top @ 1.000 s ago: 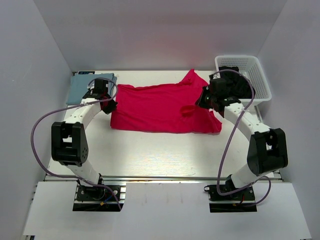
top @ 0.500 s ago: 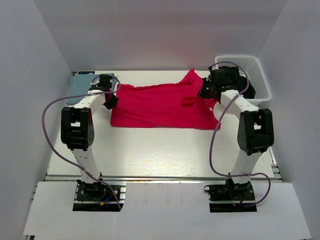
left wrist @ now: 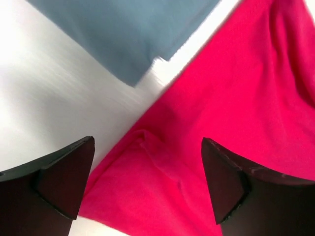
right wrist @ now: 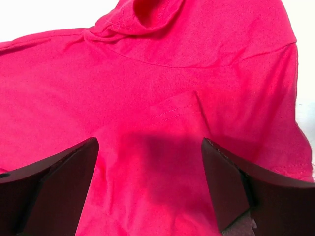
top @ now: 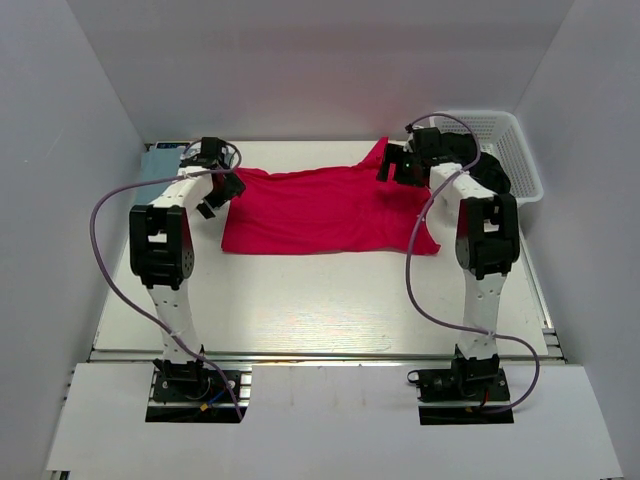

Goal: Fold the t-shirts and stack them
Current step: Fold the flattened tshirt in 1/3 of the way

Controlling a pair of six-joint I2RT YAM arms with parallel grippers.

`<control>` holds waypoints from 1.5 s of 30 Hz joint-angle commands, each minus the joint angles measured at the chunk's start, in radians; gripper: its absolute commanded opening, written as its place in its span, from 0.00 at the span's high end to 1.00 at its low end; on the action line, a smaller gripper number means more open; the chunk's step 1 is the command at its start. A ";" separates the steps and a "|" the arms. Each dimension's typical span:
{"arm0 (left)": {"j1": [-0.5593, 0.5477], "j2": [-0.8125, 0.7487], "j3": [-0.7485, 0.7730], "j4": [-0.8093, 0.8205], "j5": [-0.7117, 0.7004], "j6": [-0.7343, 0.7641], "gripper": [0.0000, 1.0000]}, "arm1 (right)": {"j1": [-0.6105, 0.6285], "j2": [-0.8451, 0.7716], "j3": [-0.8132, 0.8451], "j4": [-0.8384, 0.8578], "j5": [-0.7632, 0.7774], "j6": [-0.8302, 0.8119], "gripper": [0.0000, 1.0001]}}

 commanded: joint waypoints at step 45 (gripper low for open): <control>-0.057 -0.267 -0.592 0.055 0.153 0.188 0.01 | -0.163 -0.574 -0.955 0.083 -0.215 0.112 0.10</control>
